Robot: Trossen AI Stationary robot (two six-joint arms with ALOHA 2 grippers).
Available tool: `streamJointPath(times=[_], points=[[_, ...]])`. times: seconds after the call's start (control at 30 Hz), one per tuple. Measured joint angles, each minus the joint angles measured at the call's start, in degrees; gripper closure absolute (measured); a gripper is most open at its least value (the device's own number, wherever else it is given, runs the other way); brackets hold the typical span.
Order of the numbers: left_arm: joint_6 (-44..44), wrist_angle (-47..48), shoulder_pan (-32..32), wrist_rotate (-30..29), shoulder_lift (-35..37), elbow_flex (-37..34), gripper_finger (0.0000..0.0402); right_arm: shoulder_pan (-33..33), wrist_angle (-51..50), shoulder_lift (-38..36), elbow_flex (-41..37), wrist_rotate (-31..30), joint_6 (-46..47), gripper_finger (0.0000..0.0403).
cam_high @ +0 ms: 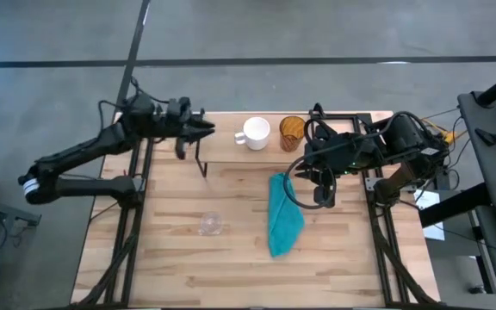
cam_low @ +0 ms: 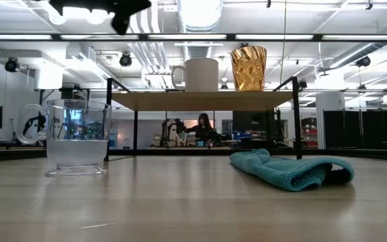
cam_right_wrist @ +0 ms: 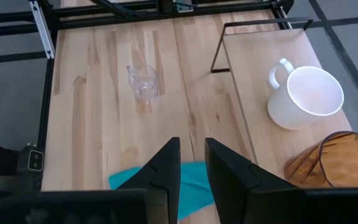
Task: Stack small to large cups/mugs on shelf
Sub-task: Put the transparent mug on the shelf
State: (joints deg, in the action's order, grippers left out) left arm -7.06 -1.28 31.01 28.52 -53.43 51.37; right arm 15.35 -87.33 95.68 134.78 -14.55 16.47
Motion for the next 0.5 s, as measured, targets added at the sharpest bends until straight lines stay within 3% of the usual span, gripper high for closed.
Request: streamJointPath(times=[0.27, 0.5], points=[[-1.68, 24.11, -0.73, 1.89, 10.87, -0.03, 0.0336, 0.0, 5.77, 0.0, 0.0, -0.02, 0.0, 0.0335], [-8.05, 36.1, -4.35, 1.84, 15.51, -0.14, 0.0336, -0.11, 13.96, -0.02, 0.0, -0.28, -4.52, 0.0335]])
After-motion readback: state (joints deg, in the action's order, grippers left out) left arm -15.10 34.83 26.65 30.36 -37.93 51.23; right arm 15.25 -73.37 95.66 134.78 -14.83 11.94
